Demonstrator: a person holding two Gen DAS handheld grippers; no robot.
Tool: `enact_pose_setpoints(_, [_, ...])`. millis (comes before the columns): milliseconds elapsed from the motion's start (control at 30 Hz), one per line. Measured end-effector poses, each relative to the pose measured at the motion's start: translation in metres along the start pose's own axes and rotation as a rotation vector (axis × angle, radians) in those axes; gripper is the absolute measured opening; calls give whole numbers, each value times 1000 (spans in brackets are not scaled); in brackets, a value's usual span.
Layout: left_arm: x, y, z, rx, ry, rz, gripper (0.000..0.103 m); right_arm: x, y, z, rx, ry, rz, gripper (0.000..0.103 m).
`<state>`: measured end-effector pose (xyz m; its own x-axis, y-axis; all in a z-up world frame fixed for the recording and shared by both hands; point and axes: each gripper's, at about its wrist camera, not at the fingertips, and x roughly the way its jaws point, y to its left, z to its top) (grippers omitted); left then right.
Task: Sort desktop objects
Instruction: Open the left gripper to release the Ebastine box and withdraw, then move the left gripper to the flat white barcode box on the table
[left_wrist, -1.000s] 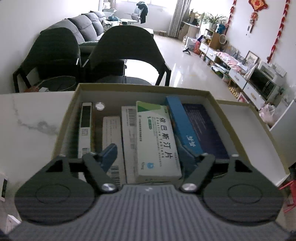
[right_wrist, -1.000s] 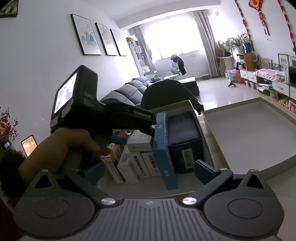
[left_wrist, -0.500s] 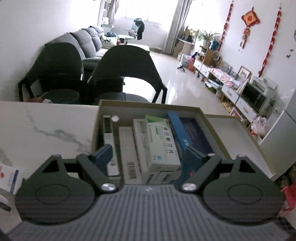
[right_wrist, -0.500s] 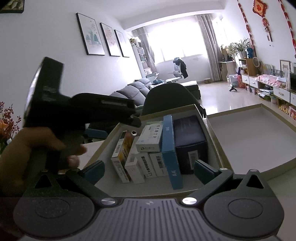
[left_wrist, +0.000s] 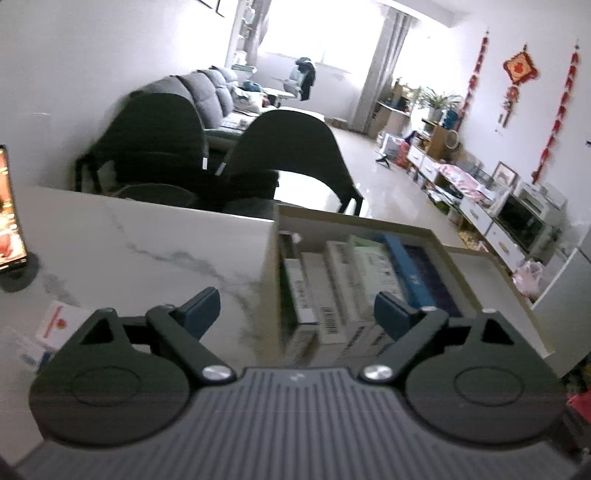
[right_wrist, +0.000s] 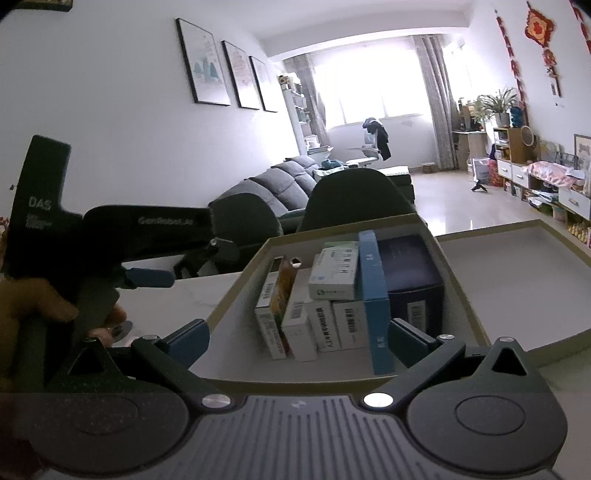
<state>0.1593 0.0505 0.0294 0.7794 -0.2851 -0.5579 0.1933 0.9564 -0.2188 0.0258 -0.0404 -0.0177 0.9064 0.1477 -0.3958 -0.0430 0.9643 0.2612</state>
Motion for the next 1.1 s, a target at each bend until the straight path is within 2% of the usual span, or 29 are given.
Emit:
enact_pose_setpoints(133, [-7,19,-6,-30,-9,30,95,0,7,-1,-12,3,9,103])
enact_pose_setpoints(300, [-15,47,-17,-72,-21,101,97,-1,12,-2,-19,8,16,103])
enact_pose_setpoints(433, [-23,68,-29,-86,-75,140,102,1,15,-4,-29,6,22,103])
enact_pose_setpoints(567, [-30,83,-42,-51,-126,182,103,6,17,-9,-51,-7,34,103])
enact_pose_setpoints(767, [-33,111,-62,-49,-90,245,103,16,24,-20,-138,-11,12,103])
enact_pose_setpoints(933, [-32,125,-83,-121,1,281,103,28,26,-25,-154,24,8,103])
enact_pose_setpoints(1100, [-36,129,-95,-151,15,262,103,32,31,-26,-161,32,23,103])
